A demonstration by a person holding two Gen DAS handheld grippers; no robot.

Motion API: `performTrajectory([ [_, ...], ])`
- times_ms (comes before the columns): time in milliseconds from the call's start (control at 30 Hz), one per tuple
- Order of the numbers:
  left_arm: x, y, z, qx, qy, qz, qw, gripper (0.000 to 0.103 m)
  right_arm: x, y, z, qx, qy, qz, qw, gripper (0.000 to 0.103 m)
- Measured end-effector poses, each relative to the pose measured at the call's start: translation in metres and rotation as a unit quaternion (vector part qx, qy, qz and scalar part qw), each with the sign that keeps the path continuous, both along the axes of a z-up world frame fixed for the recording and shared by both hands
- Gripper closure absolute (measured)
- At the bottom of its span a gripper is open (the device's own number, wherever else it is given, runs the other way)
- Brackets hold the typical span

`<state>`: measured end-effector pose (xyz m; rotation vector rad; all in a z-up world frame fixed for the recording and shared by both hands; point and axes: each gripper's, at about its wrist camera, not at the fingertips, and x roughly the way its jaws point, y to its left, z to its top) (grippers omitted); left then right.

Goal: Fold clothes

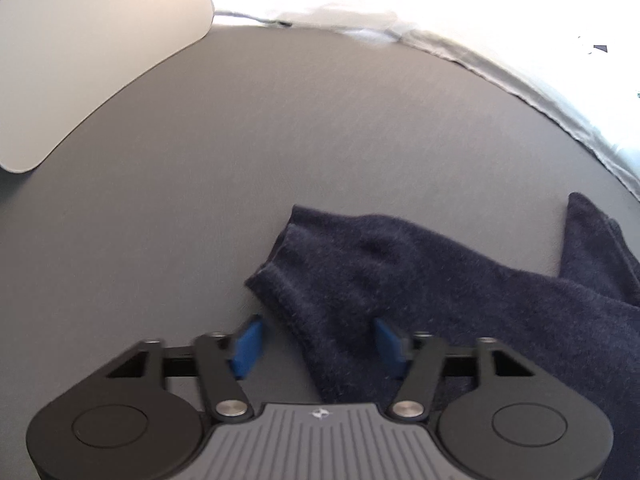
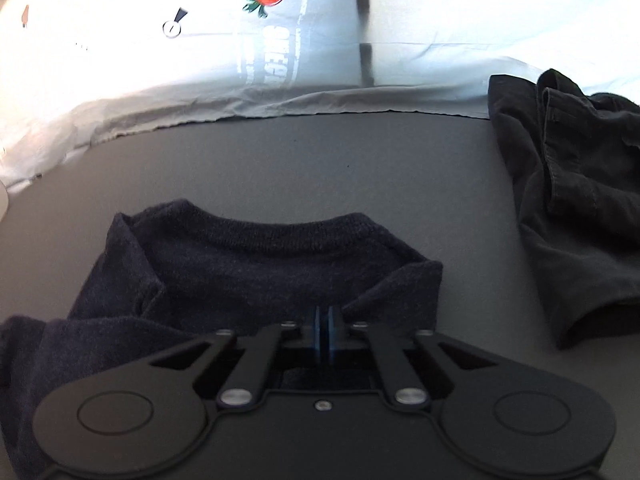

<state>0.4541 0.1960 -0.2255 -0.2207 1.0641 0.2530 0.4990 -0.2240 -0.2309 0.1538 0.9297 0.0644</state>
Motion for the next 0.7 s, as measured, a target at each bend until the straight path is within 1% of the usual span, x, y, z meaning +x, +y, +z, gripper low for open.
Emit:
performTrajectory([
  [33, 0.000, -0.001, 0.002, 0.000, -0.004, 0.001, 1.0000, 0.080, -0.002, -0.002, 0.002, 0.009, -0.006, -0.007, 1.000, 0.099],
  [67, 0.000, -0.001, 0.005, 0.001, -0.008, 0.003, 1.0000, 0.088, -0.004, -0.004, 0.005, 0.016, -0.016, -0.012, 1.000, 0.100],
  [100, 0.000, -0.002, 0.008, 0.004, -0.016, 0.006, 0.9999, 0.092, -0.006, -0.006, 0.011, 0.023, -0.028, -0.017, 0.999, 0.100],
  [133, -0.002, 0.000, 0.016, 0.003, -0.030, 0.009, 0.9995, 0.095, -0.009, -0.007, 0.017, 0.030, -0.041, -0.022, 0.998, 0.100],
  [267, -0.008, 0.007, 0.049, -0.002, -0.087, 0.022, 0.9959, 0.095, -0.018, -0.014, 0.044, 0.059, -0.096, -0.036, 0.993, 0.100],
  [367, -0.012, 0.007, 0.071, 0.011, -0.125, 0.023, 0.9918, 0.095, -0.020, -0.018, 0.064, 0.080, -0.134, -0.041, 0.987, 0.100],
  [467, -0.015, 0.007, 0.085, 0.026, -0.157, 0.028, 0.9869, 0.095, -0.016, -0.018, 0.072, 0.092, -0.153, -0.044, 0.983, 0.100],
  [500, -0.014, 0.006, 0.086, 0.033, -0.160, 0.029, 0.9862, 0.095, -0.013, -0.017, 0.070, 0.091, -0.151, -0.044, 0.983, 0.100],
  [567, -0.008, 0.005, 0.081, 0.042, -0.151, 0.030, 0.9872, 0.095, -0.006, -0.014, 0.062, 0.091, -0.141, -0.045, 0.985, 0.100],
  [700, -0.001, 0.008, 0.057, 0.027, -0.105, 0.040, 0.9932, 0.095, 0.008, -0.004, 0.033, 0.069, -0.095, -0.044, 0.992, 0.100],
])
